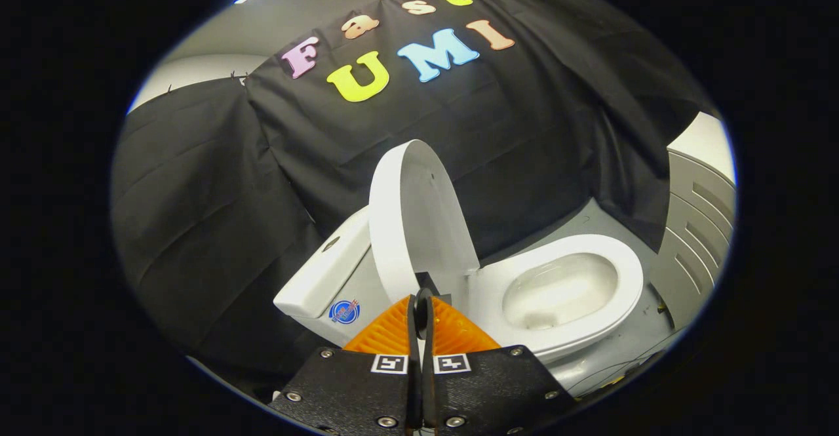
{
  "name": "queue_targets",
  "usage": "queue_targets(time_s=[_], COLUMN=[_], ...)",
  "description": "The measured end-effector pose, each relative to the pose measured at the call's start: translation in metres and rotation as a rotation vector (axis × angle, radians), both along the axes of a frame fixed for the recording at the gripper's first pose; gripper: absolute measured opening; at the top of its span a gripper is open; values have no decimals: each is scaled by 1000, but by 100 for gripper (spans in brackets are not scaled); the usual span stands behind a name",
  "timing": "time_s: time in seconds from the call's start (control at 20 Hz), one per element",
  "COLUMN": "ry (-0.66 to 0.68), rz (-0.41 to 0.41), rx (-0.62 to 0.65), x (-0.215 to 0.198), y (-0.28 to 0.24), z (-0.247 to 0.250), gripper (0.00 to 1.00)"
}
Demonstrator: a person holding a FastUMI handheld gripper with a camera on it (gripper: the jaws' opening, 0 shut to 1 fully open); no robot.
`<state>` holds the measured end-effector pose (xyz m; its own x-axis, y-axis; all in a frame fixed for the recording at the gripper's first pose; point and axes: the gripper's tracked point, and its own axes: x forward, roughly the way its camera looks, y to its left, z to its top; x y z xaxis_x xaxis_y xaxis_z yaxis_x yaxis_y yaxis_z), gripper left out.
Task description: Open the toilet lid.
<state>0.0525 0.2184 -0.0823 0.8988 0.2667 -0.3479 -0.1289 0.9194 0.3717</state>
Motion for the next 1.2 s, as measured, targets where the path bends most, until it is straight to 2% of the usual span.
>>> queue_targets(time_s=[1.2], ry=[-14], rz=[119], rx=[-65], x=[6], y=[90], z=[-3], gripper=[0])
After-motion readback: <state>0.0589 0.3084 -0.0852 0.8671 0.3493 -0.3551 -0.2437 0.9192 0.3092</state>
